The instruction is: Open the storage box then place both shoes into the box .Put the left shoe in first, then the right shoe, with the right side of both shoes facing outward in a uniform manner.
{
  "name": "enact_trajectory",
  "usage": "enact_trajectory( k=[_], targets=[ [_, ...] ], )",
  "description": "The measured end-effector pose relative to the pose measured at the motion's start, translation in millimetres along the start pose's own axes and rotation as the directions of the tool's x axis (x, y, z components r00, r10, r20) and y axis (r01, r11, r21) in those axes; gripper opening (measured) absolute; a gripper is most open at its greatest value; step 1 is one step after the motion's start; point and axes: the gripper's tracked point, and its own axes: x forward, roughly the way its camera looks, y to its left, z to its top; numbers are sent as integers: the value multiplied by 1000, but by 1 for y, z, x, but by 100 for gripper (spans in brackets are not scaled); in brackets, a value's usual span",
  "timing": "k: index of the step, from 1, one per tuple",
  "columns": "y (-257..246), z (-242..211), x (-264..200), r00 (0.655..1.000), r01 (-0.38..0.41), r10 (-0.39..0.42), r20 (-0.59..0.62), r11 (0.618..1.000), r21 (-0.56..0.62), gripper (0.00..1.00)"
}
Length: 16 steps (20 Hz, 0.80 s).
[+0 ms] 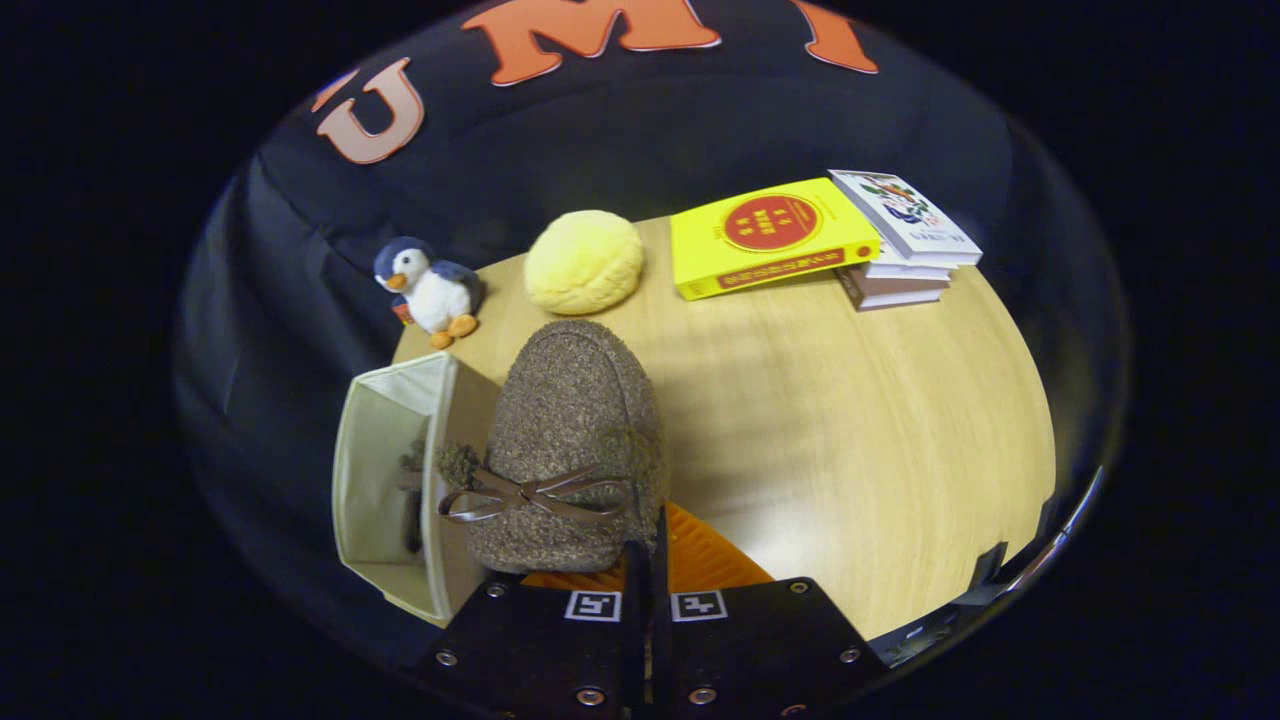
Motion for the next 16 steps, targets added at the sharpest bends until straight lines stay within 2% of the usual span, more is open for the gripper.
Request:
enact_trajectory(
  k=[5, 9, 12, 16],
  targets=[
    [90, 6, -5, 999, -41, 42, 6, 996, -80, 4],
    [135, -9, 15, 999, -37, 33, -36, 992, -120, 4],
    [156, -21, 38, 997, -28, 18, -71, 990, -140, 4],
    [149, -35, 67, 994, 53, -68, -89, 985, -162, 4]
  ],
)
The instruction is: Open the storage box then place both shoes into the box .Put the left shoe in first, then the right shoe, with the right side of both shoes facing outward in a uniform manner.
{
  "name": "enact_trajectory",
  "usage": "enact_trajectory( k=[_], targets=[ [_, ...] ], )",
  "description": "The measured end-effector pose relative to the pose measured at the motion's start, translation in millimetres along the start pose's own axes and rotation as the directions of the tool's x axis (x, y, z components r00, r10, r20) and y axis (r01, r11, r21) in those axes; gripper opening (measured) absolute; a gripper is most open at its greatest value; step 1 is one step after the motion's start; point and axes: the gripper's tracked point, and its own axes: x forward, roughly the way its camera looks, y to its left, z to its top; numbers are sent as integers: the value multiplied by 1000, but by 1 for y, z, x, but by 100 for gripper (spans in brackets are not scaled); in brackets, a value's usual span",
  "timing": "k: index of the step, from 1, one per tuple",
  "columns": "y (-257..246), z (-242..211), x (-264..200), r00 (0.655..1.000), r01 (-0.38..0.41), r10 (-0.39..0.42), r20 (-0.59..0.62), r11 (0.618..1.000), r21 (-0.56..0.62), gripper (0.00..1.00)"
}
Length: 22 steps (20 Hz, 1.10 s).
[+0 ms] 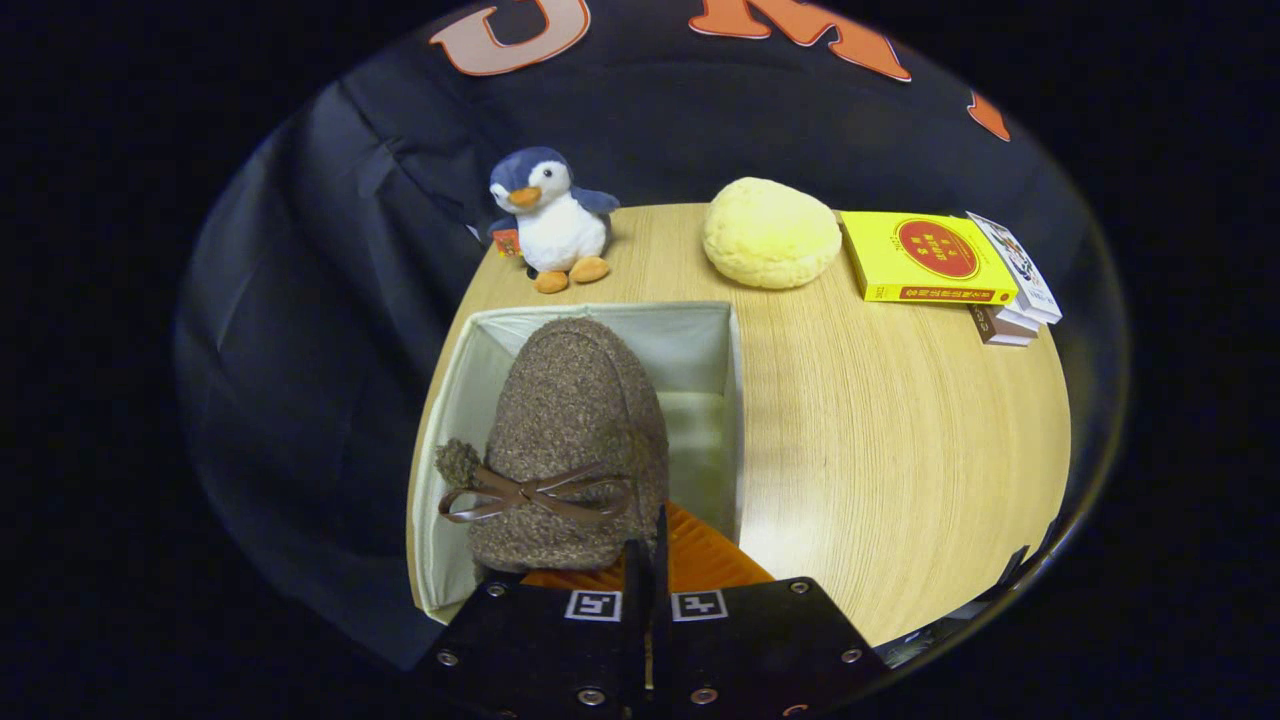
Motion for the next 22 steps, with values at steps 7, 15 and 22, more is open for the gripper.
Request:
enact_trajectory(
  k=[7, 15, 22],
  targets=[
    [-10, -5, 41, 989, 147, -149, -24, 987, -71, 4],
    [-22, -2, 54, 964, 263, -266, 5, 948, -178, 6],
    [-11, -3, 34, 977, 211, -211, 25, 958, -193, 28]
  ],
)
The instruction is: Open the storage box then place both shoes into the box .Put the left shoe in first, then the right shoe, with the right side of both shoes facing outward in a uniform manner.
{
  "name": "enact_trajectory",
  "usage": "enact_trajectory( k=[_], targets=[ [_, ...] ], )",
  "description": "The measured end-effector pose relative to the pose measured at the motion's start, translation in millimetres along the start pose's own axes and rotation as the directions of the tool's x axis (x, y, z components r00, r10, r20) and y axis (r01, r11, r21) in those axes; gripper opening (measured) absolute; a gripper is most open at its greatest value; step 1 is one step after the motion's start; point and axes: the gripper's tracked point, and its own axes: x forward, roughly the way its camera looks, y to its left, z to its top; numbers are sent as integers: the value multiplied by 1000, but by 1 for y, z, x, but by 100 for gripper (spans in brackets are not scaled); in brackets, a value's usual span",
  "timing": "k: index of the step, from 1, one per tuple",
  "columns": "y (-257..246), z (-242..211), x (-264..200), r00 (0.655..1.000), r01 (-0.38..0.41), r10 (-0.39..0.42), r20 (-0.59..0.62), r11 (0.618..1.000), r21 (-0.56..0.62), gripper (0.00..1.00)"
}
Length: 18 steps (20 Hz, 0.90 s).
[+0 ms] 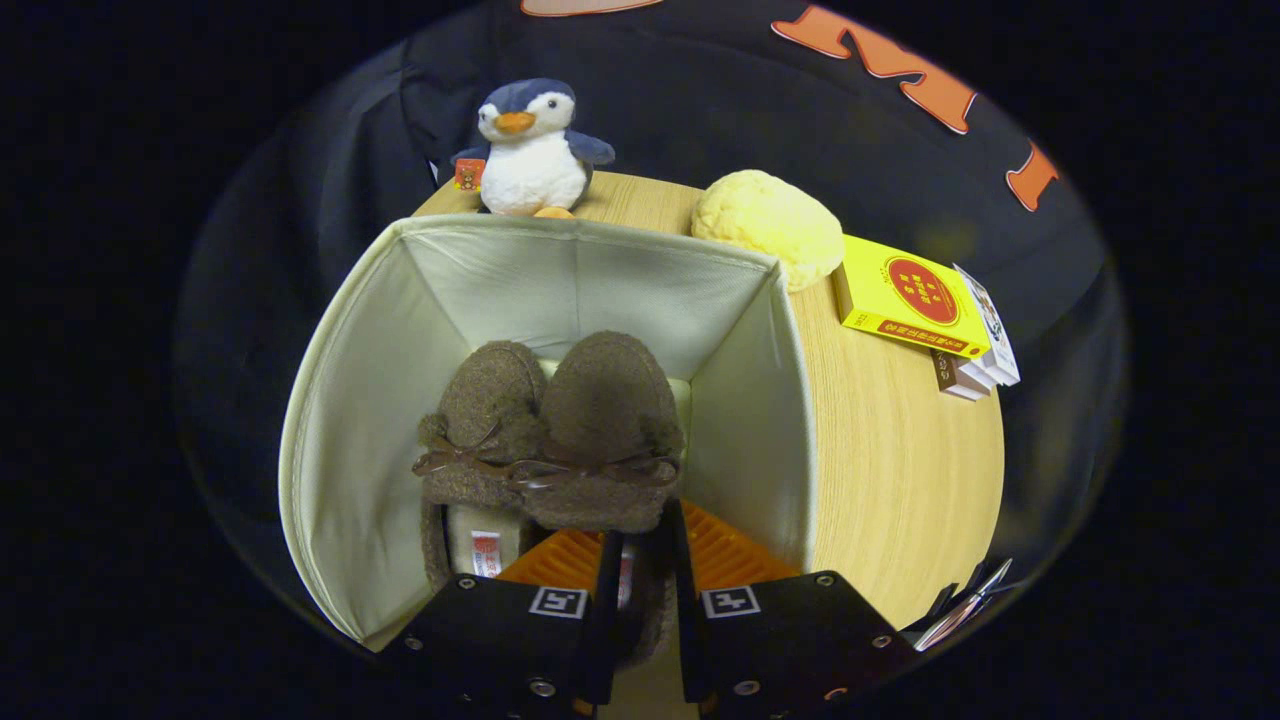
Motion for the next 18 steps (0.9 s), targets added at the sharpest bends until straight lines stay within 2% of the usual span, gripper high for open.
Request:
enact_trajectory(
  k=[5, 11, 15, 18],
  targets=[
    [-6, 14, -39, 993, -81, 77, 85, 996, 48, 42],
    [-33, 30, -85, 958, -215, 192, 212, 972, 91, 54],
    [-78, 28, -102, 930, -229, 199, 309, 971, 63, 62],
    [-120, 26, -112, 908, -245, 196, 371, 965, 89, 67]
  ],
)
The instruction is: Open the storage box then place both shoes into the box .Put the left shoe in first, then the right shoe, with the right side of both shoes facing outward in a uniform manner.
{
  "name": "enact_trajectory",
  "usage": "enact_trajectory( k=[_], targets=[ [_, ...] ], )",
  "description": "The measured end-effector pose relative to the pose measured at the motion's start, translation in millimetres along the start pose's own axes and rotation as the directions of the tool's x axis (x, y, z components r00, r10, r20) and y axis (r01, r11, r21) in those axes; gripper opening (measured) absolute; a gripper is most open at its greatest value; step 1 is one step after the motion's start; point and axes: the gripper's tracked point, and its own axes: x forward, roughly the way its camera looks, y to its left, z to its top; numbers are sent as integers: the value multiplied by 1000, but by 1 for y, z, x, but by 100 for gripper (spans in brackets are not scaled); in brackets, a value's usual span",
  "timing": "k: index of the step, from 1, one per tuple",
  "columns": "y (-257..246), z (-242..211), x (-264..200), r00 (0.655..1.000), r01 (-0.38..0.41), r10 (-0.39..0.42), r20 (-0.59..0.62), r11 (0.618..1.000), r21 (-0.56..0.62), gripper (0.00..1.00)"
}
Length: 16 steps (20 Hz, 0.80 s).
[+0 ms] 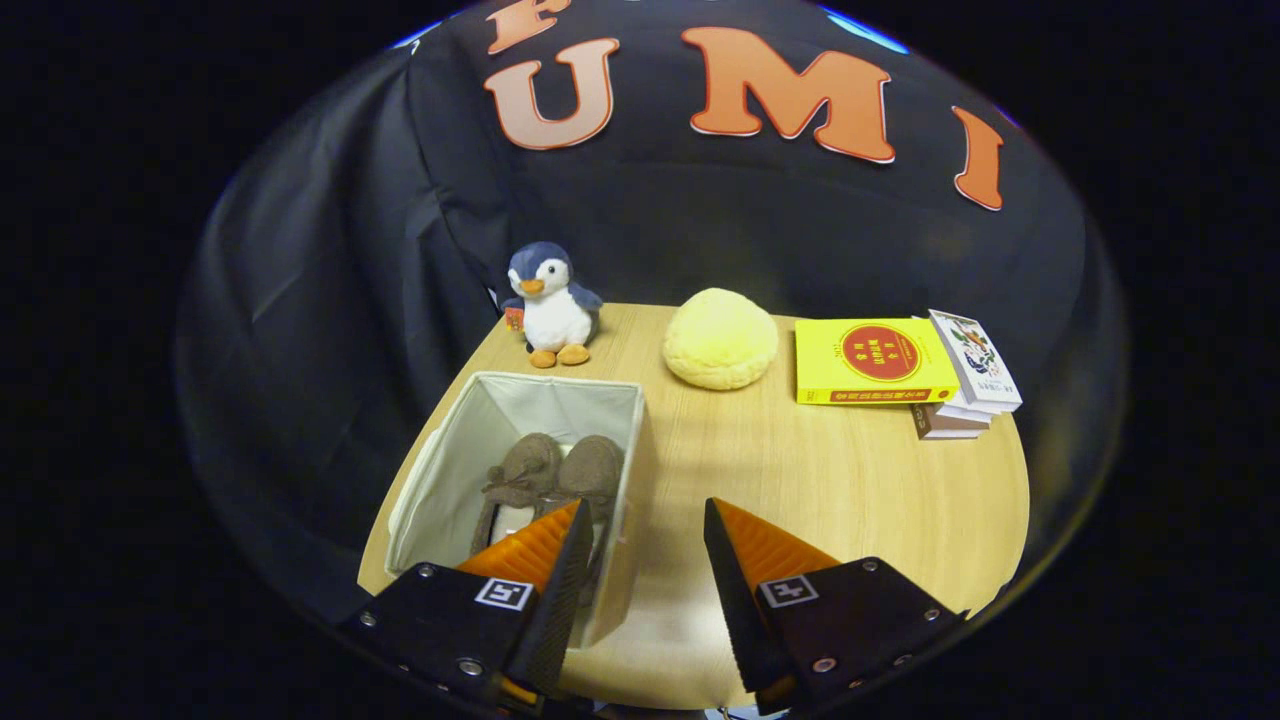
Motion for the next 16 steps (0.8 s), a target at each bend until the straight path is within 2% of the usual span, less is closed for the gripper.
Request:
enact_trajectory(
  k=[5, 10, 13, 16],
  targets=[
    [-72, 32, -34, 980, 5, -20, 197, 997, 73, 73],
    [-145, 59, -72, 929, 57, -85, 359, 995, 87, 76],
    [-175, 79, -102, 879, 82, -112, 463, 993, 85, 80],
    [-194, 100, -133, 809, 107, -131, 573, 991, 76, 83]
  ],
)
